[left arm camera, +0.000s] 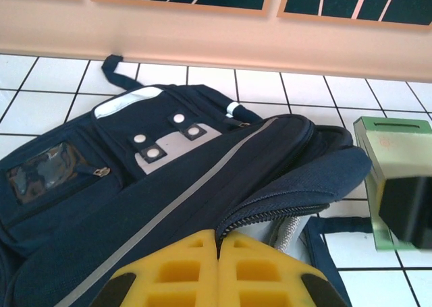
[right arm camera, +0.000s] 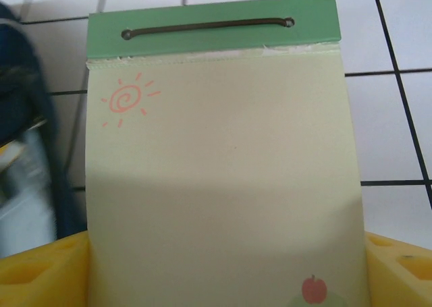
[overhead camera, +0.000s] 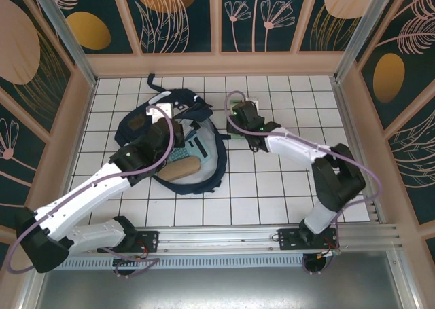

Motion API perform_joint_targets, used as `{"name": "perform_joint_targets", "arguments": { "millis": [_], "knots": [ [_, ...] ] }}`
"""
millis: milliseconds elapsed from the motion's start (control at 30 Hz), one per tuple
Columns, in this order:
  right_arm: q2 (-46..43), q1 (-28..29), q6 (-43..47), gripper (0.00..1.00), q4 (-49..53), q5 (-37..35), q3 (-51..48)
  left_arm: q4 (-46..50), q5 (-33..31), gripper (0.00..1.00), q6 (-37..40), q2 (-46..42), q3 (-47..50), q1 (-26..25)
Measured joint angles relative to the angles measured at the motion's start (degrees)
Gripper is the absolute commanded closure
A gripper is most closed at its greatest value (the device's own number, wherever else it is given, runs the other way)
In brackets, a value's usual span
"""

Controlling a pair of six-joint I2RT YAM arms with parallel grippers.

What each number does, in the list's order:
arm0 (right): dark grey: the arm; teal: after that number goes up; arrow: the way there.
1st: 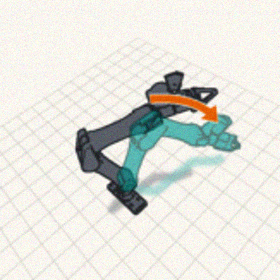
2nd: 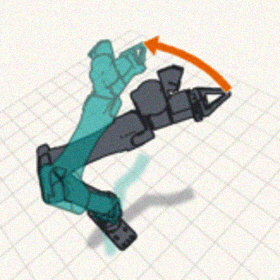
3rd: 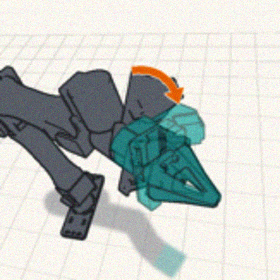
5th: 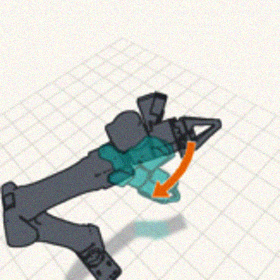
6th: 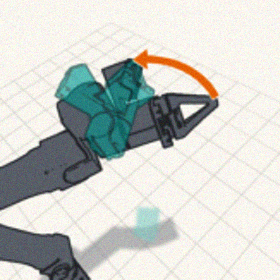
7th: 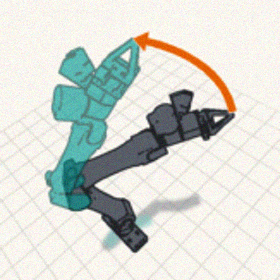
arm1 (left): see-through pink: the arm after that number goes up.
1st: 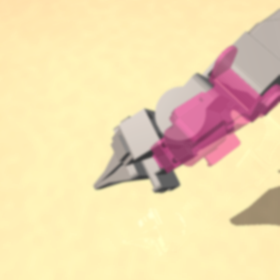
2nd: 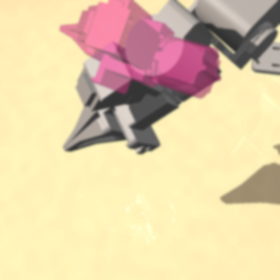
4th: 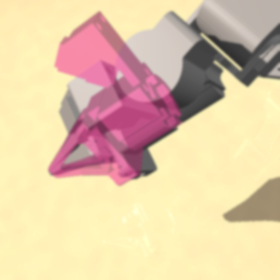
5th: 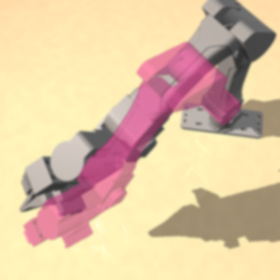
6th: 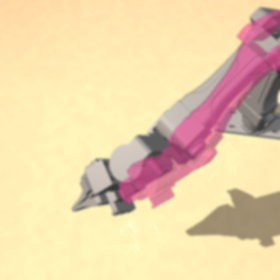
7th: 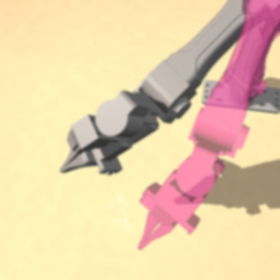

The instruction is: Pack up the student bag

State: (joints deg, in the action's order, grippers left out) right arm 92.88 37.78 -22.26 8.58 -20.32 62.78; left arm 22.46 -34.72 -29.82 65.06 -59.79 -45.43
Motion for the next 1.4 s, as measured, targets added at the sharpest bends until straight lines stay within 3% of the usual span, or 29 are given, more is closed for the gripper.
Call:
{"name": "perform_joint_targets", "arguments": {
  "millis": [300,467,633,1067,1167,1400],
  "knots": [
    [-16.55,7.78,2.47,0.18,-1.4,1.88,-10.54,-0.37,0.15,1.0,0.68,6.03,-5.9,0.0],
    [-17.46,13.33,3.82,0.18,-3.02,4.2,-11.32,-0.37,0.17,1.0,0.98,6.49,-6.99,0.0],
    [-11.37,17.31,5.9,0.18,-5.53,6.19,-9.46,-0.37,0.24,1.0,1.14,6.47,-7.3,0.0],
    [11.52,17.7,11.08,0.14,-8.48,9.35,9.33,-0.39,2.71,1.0,2.21,5.79,-7.3,0.24],
    [14.4,17.38,11.76,0.01,-8.85,9.35,11.93,-0.42,2.69,1.0,2.21,5.14,-7.3,0.55],
    [14.99,16.31,12.57,0.01,-12.39,9.27,11.72,-0.39,2.71,1.0,2.36,4.72,-7.3,0.55]
  ]
}}
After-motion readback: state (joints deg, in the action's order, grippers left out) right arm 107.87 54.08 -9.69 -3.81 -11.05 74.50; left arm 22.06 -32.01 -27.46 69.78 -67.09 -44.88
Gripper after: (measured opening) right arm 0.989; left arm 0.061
